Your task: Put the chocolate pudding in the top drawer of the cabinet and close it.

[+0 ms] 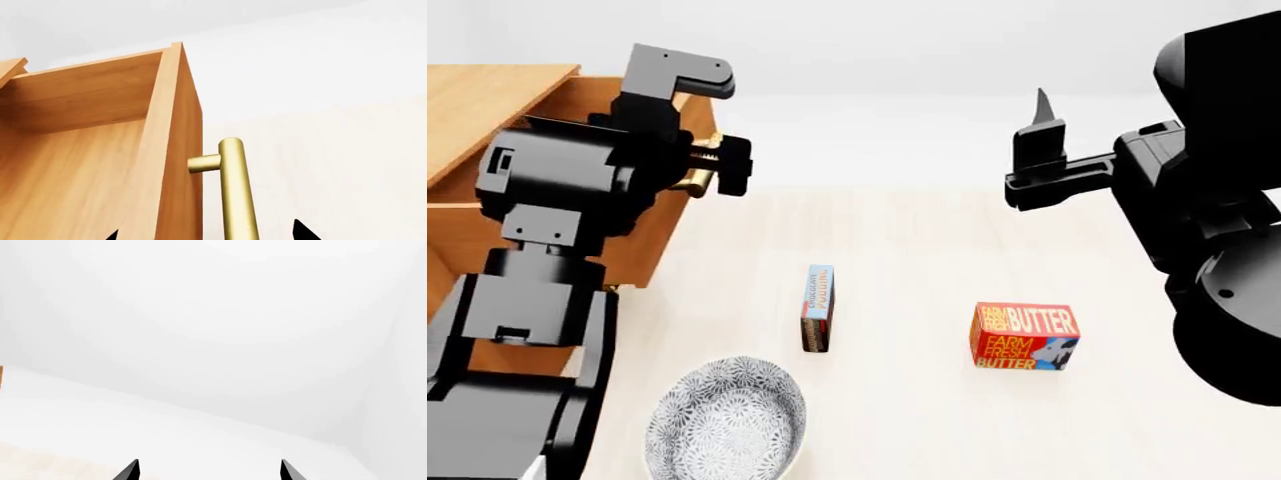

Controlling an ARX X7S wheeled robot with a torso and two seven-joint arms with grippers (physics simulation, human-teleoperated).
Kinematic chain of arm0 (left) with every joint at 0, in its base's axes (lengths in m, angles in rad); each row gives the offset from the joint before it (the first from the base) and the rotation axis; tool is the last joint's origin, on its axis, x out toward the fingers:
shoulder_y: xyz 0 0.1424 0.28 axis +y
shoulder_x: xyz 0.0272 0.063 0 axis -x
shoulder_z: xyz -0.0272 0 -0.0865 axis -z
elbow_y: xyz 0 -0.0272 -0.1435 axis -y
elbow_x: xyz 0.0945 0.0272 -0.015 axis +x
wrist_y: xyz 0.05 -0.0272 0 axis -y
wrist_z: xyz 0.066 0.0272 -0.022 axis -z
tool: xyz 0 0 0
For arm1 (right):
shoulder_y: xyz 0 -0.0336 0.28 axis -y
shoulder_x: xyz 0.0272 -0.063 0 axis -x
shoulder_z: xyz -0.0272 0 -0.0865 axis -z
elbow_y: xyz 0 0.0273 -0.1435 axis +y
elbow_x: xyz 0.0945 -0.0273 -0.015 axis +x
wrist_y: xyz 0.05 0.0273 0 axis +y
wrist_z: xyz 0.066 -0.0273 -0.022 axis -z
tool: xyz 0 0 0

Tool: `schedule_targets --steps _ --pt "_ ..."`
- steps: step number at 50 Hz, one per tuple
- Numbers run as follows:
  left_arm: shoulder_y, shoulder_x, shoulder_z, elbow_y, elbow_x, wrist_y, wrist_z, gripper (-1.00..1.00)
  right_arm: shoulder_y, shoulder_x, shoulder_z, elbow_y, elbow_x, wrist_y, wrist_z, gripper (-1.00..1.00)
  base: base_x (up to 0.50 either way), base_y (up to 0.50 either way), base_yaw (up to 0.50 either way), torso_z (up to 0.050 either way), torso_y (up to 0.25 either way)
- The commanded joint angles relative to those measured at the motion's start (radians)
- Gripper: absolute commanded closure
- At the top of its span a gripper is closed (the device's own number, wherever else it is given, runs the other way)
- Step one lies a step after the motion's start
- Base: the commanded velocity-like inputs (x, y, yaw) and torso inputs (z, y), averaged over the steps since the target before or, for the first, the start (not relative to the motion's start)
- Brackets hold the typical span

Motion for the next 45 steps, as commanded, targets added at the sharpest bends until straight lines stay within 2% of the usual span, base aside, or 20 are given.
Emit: schedule_targets --steps 1,30,45 --pt "0.087 -0.001 0.011 0.078 -0.080 -0.100 0.105 -1.00 0.004 0.002 -0.001 -0.003 0.013 0.003 0.012 -1.00 -0.01 0.00 0.01 0.000 0.010" --pt "0.147 0.054 0.009 0.262 -0.156 -0.199 0.110 -1.00 0.004 0.011 -0.007 -0.004 0.026 -0.006 0.021 -1.00 -0.01 0.00 0.01 0.000 0.005" --pt "0.165 0.077 0.012 0.295 -0.187 -0.214 0.109 -1.00 -0.006 0.020 -0.009 -0.005 0.024 -0.019 0.018 -1.00 -0.02 0.00 0.01 0.000 0.006"
